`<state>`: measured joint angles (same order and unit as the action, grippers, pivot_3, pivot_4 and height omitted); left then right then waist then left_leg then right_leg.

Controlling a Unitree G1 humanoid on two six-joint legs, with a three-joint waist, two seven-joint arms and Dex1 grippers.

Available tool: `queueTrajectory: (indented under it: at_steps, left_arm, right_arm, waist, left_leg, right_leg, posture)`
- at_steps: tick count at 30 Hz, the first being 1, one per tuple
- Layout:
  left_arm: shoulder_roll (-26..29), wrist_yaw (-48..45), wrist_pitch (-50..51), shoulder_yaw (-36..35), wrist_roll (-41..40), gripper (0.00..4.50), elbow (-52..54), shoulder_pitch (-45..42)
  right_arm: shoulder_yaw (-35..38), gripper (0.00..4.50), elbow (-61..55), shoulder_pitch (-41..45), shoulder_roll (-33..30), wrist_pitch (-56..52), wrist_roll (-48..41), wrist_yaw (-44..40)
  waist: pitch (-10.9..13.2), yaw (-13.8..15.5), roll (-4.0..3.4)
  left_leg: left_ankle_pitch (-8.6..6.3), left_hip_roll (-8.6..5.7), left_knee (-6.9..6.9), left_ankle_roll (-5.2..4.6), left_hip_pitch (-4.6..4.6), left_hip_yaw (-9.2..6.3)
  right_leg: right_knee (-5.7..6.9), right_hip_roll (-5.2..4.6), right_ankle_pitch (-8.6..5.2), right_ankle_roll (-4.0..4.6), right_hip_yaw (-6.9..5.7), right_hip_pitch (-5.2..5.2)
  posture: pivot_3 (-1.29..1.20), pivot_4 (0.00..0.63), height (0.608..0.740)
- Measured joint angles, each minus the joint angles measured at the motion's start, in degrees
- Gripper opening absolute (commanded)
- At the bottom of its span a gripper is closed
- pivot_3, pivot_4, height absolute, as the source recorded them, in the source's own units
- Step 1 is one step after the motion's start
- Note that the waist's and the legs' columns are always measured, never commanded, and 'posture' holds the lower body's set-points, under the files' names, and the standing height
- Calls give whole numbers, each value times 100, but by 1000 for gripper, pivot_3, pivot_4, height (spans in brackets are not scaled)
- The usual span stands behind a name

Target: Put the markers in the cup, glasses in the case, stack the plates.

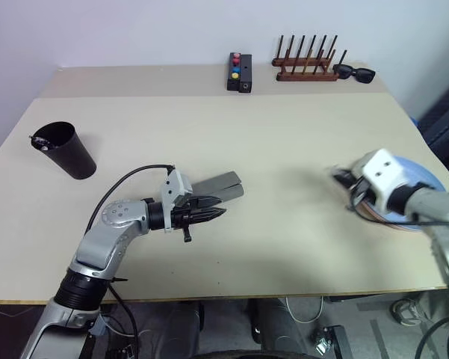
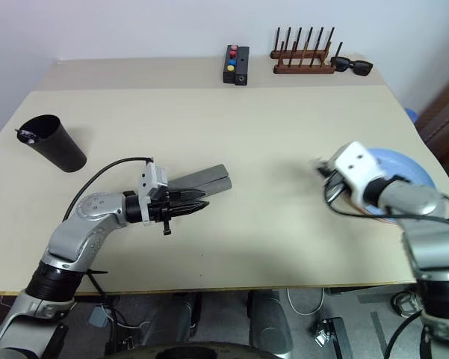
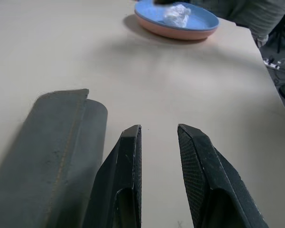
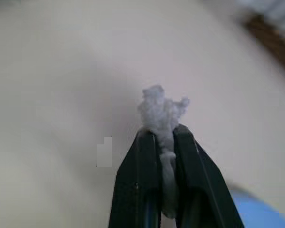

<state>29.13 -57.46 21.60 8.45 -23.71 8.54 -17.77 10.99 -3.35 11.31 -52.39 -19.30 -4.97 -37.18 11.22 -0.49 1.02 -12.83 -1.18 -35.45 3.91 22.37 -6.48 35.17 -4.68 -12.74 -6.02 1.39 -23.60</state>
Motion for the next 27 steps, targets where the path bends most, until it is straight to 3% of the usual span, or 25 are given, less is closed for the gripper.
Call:
queueTrajectory:
  at_steps: [2, 5, 11, 12, 16, 20, 27]
  left_arm:
    - [-34, -2, -33, 12, 30, 1168, -73, -8]
    - [-79, -4, -71, 65, 67, 1168, -124, -58]
    - [-88, 77, -92, 68, 76, 1168, -119, -39]
    - [-88, 129, -94, 31, 76, 1168, -118, -25]
    - [-93, 485, -183, -297, 82, 1168, -94, 21]
    - [-49, 1271, -425, -1079, 225, 1168, -102, 135]
    - [367, 1762, -475, -2158, 218, 1168, 197, 1102]
  right_arm:
    - [50, 87, 582, 50, -59, 152, 331, 339]
    - [-9, 1134, 1031, 96, -47, 294, 568, 562]
    - [-200, 4205, 1343, 417, 11, 681, 809, 748]
    - [-237, 4476, 1390, 523, 36, 774, 822, 775]
    - [-281, 4476, 1494, 892, 341, 1036, 720, 746]
    - [-322, 4476, 1313, 1022, 947, 1212, 82, 235]
    - [-441, 4476, 751, 998, 1309, 954, -877, -782]
  waist:
    - [0, -14, 0]
    - [1, -56, -3]
    - [0, -65, -5]
    - [0, -64, -5]
    - [1, -62, -4]
    - [1, -72, -4]
    - [1, -19, -1]
  left_leg:
    - [-1, 0, 1, -1, 0, 0]
    - [-1, 1, 2, -2, -3, 3]
    - [-1, 2, 2, -2, -6, 5]
    - [-1, 2, 1, -2, -5, 5]
    - [-1, 2, 2, -2, -5, 3]
    - [-1, 3, 6, -2, -8, 1]
    - [-1, 1, 5, -2, -5, 0]
  right_leg:
    - [0, 0, 0, 0, 1, -1]
    - [3, 1, 1, 0, 2, -3]
    - [5, 1, 0, -2, 3, -2]
    - [5, 1, 1, -2, 3, -2]
    - [5, 1, 1, -2, 3, -1]
    - [6, 3, 3, -4, 3, -2]
    - [0, 0, 1, -4, 3, 2]
  posture:
    - [0, 150, 740]
    - [0, 150, 740]
    - [0, 150, 740]
    - [0, 150, 740]
    - [0, 150, 740]
    - [0, 150, 740]
    - [0, 150, 740]
